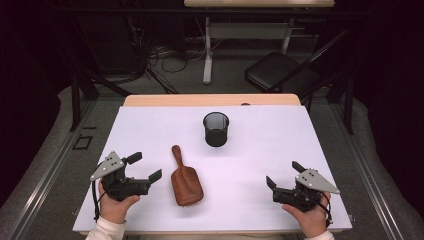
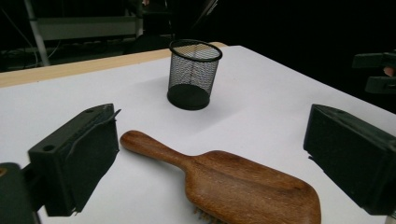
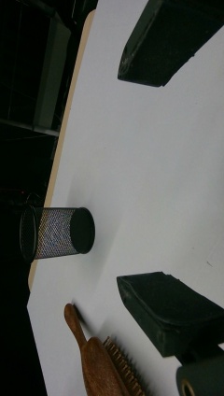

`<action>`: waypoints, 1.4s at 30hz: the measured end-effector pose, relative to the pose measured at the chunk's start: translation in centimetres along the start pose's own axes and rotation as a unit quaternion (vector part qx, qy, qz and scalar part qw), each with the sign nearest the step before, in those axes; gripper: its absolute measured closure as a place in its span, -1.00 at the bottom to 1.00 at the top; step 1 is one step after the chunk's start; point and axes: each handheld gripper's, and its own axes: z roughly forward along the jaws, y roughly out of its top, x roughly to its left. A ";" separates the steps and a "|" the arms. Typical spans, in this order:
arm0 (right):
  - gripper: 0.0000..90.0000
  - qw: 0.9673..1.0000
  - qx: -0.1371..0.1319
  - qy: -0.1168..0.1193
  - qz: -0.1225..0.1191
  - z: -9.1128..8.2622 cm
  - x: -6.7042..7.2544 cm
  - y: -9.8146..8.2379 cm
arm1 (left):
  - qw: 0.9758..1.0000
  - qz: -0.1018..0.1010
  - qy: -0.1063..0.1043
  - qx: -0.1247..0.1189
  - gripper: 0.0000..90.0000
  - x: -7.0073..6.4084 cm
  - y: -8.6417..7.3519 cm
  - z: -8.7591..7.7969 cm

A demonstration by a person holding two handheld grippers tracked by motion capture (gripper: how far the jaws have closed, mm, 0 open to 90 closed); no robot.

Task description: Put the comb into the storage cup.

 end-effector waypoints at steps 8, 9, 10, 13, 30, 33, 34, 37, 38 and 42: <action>-0.91 1.000 0.011 0.007 -0.004 0.6 0.3 -0.2 | 1.000 -0.002 0.002 0.021 -0.65 0.4 1.0 0.8; -0.91 1.000 0.010 0.007 -0.003 0.7 0.3 -0.3 | 1.000 -0.004 0.002 0.022 -0.65 0.4 1.2 1.0; -0.91 1.000 0.012 0.007 -0.003 0.7 0.3 -0.3 | 1.000 -0.006 0.001 0.029 -0.65 0.5 1.5 1.3; -0.91 1.000 0.013 0.007 -0.004 0.7 0.4 -0.3 | 0.999 -0.006 0.001 0.033 -0.61 0.6 1.9 1.7; -0.88 1.000 0.017 0.005 0.002 0.7 0.3 -0.4 | 0.997 -0.020 0.012 0.076 -0.23 1.5 4.5 4.4; -0.88 1.000 0.019 0.005 0.001 0.7 0.3 -0.4 | 0.996 -0.020 0.019 0.083 -0.13 1.6 4.8 4.8; -0.88 1.000 0.019 0.005 0.002 0.7 0.3 -0.4 | 0.996 -0.020 0.019 0.083 -0.12 1.6 4.8 4.8; -0.87 1.000 0.018 0.004 0.003 0.7 0.3 -0.4 | 0.996 -0.027 0.020 0.085 -0.05 1.7 5.0 5.2; -0.87 1.000 0.019 0.004 0.003 0.7 0.3 -0.4 | 0.996 -0.027 0.020 0.085 -0.02 1.7 5.0 5.2; -0.86 1.000 0.019 0.004 0.001 0.8 0.3 -0.5 | 0.995 -0.026 0.014 0.098 0.03 1.9 5.3 5.8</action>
